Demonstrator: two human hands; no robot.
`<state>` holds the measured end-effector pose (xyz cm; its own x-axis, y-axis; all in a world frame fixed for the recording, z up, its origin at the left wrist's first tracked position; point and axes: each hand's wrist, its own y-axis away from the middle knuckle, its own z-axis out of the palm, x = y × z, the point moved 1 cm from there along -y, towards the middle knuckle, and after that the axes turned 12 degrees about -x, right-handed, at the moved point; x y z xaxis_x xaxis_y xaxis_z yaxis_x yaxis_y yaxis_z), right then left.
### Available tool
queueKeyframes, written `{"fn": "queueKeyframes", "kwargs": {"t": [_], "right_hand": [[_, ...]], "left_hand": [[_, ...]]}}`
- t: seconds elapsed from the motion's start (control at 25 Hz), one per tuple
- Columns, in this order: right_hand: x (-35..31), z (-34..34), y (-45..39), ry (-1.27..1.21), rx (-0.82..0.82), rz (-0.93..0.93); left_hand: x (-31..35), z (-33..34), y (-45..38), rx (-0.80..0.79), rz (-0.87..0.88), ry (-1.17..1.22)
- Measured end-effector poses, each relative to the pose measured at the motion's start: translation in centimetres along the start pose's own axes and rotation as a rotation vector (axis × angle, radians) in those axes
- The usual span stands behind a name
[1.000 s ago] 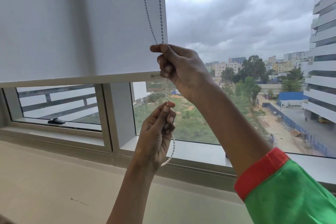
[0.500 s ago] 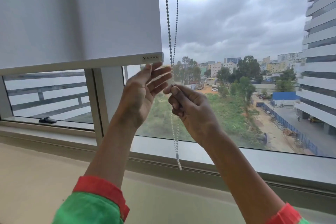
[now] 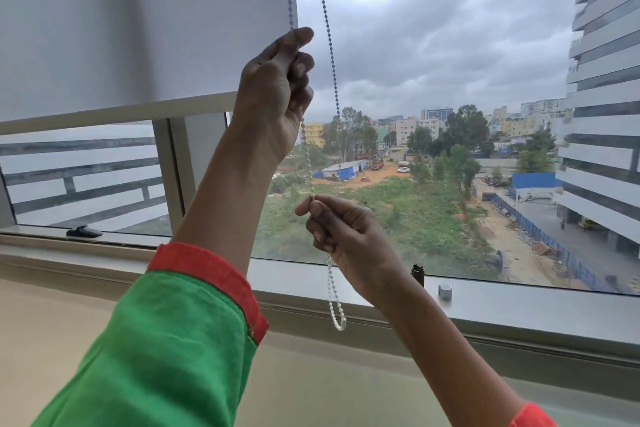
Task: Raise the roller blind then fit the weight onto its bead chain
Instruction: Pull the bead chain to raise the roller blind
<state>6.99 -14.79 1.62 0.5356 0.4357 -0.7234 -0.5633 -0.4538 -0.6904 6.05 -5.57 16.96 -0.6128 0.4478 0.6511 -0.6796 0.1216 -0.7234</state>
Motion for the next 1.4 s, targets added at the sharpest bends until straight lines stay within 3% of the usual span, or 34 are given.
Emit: {"fn": "queueKeyframes", "kwargs": {"t": [0.16,0.32,0.52,0.72,1.04,1.2,1.4], "right_hand": [[0.4,-0.2,0.4,0.113,-0.106,0.115],[-1.2,-1.5,-0.2,0.217,-0.175,0.268],[-5.4,-1.0,-4.6,0.074,-0.022,0.132],[-9.2,0.8,-8.1,0.050,0.005,-0.008],[-8.2,0.9,-7.1,0.035,0.067,-0.167],[-6.5,0.8,-4.9,0.034,0.053,-0.155],[-3.9,0.1,-2.0,0.006,0.060,-0.080]], "left_hand": [[-0.6,-0.8,2.2,-0.045,0.077,0.063],[-2.2,-2.8,5.2,-0.037,0.044,0.129],[-5.8,-3.3,8.7,-0.049,-0.055,0.148],[-8.7,-3.2,11.9,-0.017,-0.195,0.170],[-7.3,-3.7,10.3,-0.070,-0.321,-0.139],[-5.5,-3.9,7.9,-0.003,-0.259,-0.135],[-1.6,-1.9,4.5,-0.079,-0.120,-0.106]]}}
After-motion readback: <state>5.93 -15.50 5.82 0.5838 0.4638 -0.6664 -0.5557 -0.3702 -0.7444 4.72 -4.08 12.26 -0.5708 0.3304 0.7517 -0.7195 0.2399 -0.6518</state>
